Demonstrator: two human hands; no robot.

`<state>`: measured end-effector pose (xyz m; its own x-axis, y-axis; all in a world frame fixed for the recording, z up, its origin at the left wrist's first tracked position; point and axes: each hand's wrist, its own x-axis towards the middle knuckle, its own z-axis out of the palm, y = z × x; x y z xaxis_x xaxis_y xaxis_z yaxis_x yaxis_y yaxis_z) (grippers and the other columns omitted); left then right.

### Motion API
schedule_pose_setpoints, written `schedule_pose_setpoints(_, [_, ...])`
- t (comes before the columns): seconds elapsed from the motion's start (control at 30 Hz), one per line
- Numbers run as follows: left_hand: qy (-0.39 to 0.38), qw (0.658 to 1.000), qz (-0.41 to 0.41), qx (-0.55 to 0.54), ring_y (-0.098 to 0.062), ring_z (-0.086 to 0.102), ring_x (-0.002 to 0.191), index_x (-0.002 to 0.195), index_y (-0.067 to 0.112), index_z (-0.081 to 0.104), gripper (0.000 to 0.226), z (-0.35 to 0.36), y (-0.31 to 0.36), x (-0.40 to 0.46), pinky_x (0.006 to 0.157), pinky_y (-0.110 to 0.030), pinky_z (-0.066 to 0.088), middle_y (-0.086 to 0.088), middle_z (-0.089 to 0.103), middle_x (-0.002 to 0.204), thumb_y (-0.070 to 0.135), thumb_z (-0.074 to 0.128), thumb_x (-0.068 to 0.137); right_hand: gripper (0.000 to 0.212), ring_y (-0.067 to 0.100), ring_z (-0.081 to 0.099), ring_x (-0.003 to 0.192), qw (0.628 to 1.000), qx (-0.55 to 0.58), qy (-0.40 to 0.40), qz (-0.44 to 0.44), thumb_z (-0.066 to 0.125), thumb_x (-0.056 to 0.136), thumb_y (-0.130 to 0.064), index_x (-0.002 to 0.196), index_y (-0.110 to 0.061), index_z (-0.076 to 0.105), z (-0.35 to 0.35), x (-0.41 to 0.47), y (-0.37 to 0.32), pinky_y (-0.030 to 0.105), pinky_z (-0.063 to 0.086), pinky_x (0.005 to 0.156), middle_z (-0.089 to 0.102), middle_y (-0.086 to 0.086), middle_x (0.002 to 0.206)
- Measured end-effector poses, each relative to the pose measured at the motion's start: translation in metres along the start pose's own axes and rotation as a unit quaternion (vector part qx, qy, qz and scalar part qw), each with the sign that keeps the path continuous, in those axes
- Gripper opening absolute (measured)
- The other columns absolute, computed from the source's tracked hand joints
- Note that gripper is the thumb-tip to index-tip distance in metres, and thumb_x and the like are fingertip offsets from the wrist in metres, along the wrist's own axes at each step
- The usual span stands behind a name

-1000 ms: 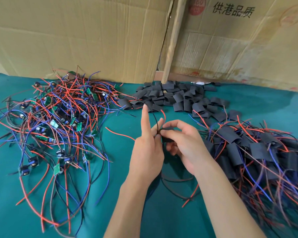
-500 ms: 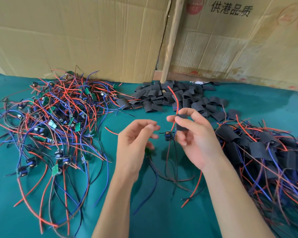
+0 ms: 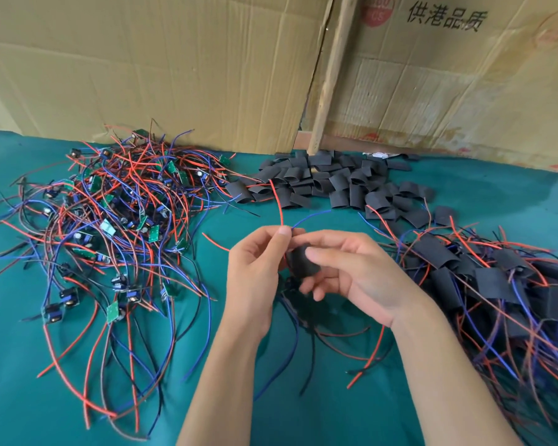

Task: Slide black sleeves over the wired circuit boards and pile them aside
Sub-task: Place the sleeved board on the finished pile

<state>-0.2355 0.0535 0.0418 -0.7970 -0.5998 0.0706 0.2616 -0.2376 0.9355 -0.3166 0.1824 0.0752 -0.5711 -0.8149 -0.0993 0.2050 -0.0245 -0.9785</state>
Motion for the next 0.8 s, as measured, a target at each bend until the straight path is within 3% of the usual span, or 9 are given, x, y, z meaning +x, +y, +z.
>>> schedule_pose_setpoints(0.13, [0.012, 1.0, -0.002, -0.023, -0.016, 0.071, 0.088, 0.084, 0.018, 0.075, 0.026, -0.001, -0.001, 0.002, 0.082, -0.033, 0.056, -0.005, 0.076, 0.09, 0.013, 0.057, 0.103, 0.029, 0.031, 0.077, 0.082, 0.997, 0.06, 0.037, -0.033, 0.068, 0.091, -0.016, 0.118, -0.015, 0.077, -0.012, -0.004, -0.004, 0.028, 0.061, 0.068, 0.071, 0.028, 0.117])
schedule_pose_setpoints(0.3, [0.016, 1.0, 0.0, -0.017, -0.011, 0.066, 0.075, 0.103, 0.012, 0.075, 0.02, 0.0, -0.003, 0.001, 0.074, -0.026, 0.057, 0.001, 0.071, 0.076, 0.005, 0.056, 0.102, 0.031, 0.029, 0.077, 0.088, 0.985, 0.135, 0.076, -0.074, 0.066, 0.088, -0.017, 0.115, -0.023, 0.08, -0.012, -0.003, -0.002, 0.025, 0.061, 0.074, 0.073, 0.022, 0.119])
schedule_pose_setpoints(0.47, [-0.019, 1.0, -0.004, -0.024, -0.017, 0.062, 0.074, 0.096, 0.017, 0.081, 0.027, 0.0, 0.0, 0.001, 0.079, -0.033, 0.053, -0.002, 0.069, 0.074, 0.001, 0.059, 0.098, 0.027, 0.02, 0.076, 0.071, 0.977, 0.143, 0.122, -0.097, 0.071, 0.082, -0.019, 0.105, -0.027, 0.082, -0.006, 0.0, -0.004, 0.021, 0.059, 0.061, 0.078, 0.014, 0.105])
schedule_pose_setpoints(0.6, [-0.015, 1.0, 0.012, 0.005, -0.013, 0.064, 0.08, 0.069, 0.022, 0.077, 0.028, 0.001, 0.001, 0.0, 0.076, -0.036, 0.049, -0.003, 0.067, 0.072, 0.023, 0.064, 0.094, 0.025, 0.012, 0.065, 0.054, 0.973, 0.108, 0.17, -0.116, 0.077, 0.075, -0.025, 0.099, -0.028, 0.083, -0.004, 0.003, -0.002, 0.019, 0.05, 0.049, 0.074, 0.001, 0.085])
schedule_pose_setpoints(0.8, [0.018, 1.0, 0.013, -0.009, -0.011, 0.053, 0.062, 0.08, 0.023, 0.081, 0.025, 0.0, 0.001, 0.0, 0.072, -0.032, 0.048, -0.01, 0.068, 0.083, 0.017, 0.065, 0.098, 0.022, 0.012, 0.056, 0.05, 0.939, 0.126, 0.288, -0.138, 0.083, 0.069, -0.023, 0.082, -0.019, 0.066, -0.002, 0.008, 0.002, 0.02, 0.038, 0.042, 0.064, -0.003, 0.068])
